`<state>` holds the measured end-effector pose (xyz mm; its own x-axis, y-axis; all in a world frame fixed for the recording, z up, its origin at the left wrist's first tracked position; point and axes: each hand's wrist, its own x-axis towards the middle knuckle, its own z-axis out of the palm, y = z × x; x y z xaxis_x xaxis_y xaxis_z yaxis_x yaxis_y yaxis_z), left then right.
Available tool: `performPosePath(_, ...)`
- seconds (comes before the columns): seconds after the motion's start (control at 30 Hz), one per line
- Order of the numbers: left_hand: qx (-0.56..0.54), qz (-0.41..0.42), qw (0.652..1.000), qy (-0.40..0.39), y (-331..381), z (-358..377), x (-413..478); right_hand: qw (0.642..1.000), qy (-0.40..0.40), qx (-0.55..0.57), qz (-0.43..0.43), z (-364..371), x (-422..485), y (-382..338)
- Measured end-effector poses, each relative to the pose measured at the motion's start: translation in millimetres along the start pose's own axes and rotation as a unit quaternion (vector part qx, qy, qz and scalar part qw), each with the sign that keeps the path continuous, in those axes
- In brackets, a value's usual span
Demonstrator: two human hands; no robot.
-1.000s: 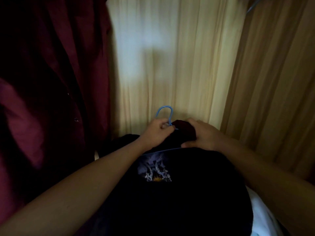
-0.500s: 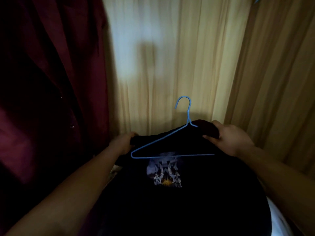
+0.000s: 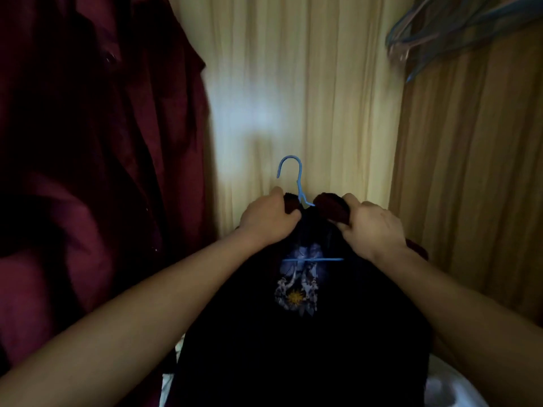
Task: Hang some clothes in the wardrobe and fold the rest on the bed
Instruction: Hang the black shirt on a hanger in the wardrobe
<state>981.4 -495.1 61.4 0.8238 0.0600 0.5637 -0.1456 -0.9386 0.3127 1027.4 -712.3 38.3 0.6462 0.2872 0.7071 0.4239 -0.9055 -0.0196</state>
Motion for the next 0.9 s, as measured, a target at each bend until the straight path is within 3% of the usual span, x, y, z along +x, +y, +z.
performPosePath(0.07,-0.068,0.054,0.995,-0.039,-5,-24,0,0.999,0.027,0.044,0.016,-19,10,5)
performPosePath(0.17,0.019,0.107,0.991,-0.077,-29,-58,0,0.989,0.095,0.110,0.010,-41,21,7)
performPosePath(0.27,0.018,0.139,0.983,-0.118,-44,-77,-4,0.980,0.140,0.140,-0.016,-57,30,2)
performPosePath(0.43,0.148,0.188,0.971,-0.003,-36,-90,-3,0.971,0.153,0.185,0.003,-69,45,2)
performPosePath(0.57,0.264,0.188,0.945,0.048,-29,-118,7,0.951,0.260,0.162,0.033,-108,77,16)
performPosePath(0.67,0.291,0.154,0.940,0.091,-20,-138,16,0.926,0.310,0.213,0.028,-150,98,17)
performPosePath(0.73,0.272,0.133,0.941,0.148,-4,-157,27,0.927,0.278,0.250,-0.037,-160,101,-3)
performPosePath(0.9,0.281,0.142,0.921,0.229,24,-205,38,0.974,0.043,0.177,-0.137,-135,93,-17)
